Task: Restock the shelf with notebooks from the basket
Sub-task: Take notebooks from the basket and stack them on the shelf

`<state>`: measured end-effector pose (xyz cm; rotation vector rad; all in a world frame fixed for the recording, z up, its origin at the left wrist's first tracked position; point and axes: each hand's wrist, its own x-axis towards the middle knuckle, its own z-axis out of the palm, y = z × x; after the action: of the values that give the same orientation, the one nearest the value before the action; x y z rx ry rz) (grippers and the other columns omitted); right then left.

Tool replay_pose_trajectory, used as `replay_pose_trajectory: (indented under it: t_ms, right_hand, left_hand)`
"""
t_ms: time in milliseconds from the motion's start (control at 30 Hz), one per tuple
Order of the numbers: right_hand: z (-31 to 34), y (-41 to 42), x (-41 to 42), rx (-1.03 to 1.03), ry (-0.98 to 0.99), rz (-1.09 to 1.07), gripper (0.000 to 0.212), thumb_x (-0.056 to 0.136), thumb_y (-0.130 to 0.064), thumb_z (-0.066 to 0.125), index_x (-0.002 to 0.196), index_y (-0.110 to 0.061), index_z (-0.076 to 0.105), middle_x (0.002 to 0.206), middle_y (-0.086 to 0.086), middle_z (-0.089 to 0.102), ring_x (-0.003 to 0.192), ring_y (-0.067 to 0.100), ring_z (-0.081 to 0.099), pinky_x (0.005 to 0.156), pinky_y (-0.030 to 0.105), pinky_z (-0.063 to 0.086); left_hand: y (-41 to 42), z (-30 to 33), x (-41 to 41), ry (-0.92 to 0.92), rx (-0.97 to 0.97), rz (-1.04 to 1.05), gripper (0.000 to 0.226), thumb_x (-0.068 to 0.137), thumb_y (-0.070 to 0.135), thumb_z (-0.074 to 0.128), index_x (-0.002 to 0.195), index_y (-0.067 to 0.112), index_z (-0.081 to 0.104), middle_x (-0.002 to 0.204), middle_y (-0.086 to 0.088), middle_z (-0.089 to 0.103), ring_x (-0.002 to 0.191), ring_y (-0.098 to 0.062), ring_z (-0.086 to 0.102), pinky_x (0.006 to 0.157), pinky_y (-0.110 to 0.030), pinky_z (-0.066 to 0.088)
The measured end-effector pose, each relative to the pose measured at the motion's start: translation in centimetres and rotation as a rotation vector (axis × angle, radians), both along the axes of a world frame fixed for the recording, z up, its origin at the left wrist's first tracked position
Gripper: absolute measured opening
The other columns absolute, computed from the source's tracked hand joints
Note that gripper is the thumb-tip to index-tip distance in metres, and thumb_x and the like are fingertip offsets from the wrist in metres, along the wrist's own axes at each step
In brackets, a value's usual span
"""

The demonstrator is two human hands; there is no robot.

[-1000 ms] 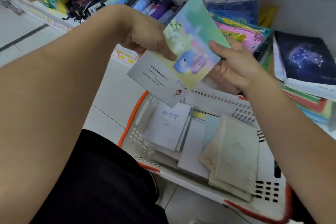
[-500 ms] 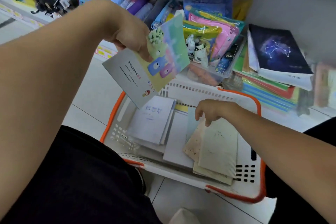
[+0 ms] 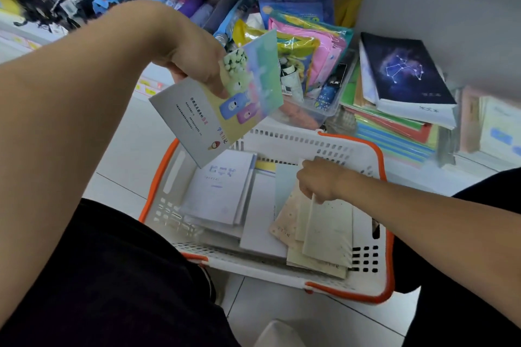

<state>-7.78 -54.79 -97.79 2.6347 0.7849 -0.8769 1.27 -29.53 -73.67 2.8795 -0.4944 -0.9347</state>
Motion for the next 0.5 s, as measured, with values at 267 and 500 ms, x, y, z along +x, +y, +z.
replay_pose_trajectory:
  t_ms: [267,500]
  right_hand:
    - [12.5,-0.3,6.4,0.183,0.174,0.05,0.017,0.084,-0.018,0.077,0.097,-0.007,0.075,0.089,0.003,0.067,0.07,-0.001,0.054,0.054,0.013,0.033]
    - [24.9,0.7,8.3,0.581,-0.006,0.063,0.008,0.087,-0.027,0.075,0.092,-0.02,0.077,0.079,-0.005,0.071,0.074,0.007,0.061,0.06,0.013,0.042]
  left_hand:
    - [-0.7,-0.3,0.9,-0.02,-0.089,0.003,0.016,0.089,0.029,0.07,0.095,0.015,0.064,0.091,-0.006,0.074,0.083,-0.023,0.071,0.085,-0.042,0.056]
    - [-1.4,0.7,0.3,-0.002,-0.381,-0.048,0.008,0.09,0.026,0.069,0.096,0.026,0.064,0.096,0.01,0.071,0.093,-0.01,0.065,0.085,-0.028,0.052]
